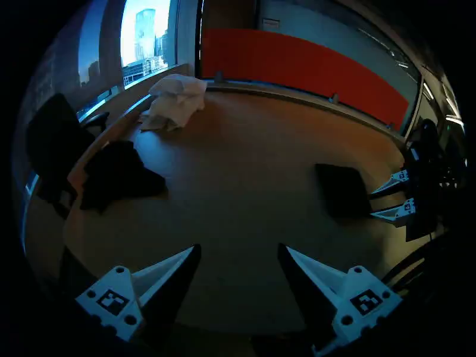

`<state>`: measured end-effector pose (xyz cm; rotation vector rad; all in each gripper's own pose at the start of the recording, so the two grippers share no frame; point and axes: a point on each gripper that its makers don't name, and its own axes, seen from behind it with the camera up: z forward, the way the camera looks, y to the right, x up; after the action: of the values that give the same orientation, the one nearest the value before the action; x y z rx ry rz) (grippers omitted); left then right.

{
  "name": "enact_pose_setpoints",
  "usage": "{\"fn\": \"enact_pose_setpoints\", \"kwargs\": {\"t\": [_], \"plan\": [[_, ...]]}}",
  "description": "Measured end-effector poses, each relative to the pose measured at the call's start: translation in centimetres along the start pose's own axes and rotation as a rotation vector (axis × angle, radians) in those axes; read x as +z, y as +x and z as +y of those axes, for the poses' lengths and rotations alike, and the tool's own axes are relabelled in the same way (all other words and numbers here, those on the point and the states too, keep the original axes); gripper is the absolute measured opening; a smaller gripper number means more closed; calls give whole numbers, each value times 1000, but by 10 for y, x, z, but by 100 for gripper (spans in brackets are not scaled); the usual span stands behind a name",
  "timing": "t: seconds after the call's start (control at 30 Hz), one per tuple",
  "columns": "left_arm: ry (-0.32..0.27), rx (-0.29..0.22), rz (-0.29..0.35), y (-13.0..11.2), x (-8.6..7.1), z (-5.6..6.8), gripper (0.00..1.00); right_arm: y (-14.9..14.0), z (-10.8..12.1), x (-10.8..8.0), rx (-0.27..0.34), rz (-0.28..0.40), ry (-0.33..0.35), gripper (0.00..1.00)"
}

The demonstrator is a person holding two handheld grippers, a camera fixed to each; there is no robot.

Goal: Fold towel

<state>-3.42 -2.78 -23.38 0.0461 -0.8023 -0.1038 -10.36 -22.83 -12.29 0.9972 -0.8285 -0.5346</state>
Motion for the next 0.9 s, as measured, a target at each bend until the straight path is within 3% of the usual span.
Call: {"fn": "enact_pose_setpoints", "kwargs": {"t": [0.43,0.9], "plan": [[-6,5,-6,-3,2,4,95,-28,0,-2,46,-33,-31,70],[-7,1,-2,-1,1,3,95,-36,4,4,97,-44,-52,35]]}}
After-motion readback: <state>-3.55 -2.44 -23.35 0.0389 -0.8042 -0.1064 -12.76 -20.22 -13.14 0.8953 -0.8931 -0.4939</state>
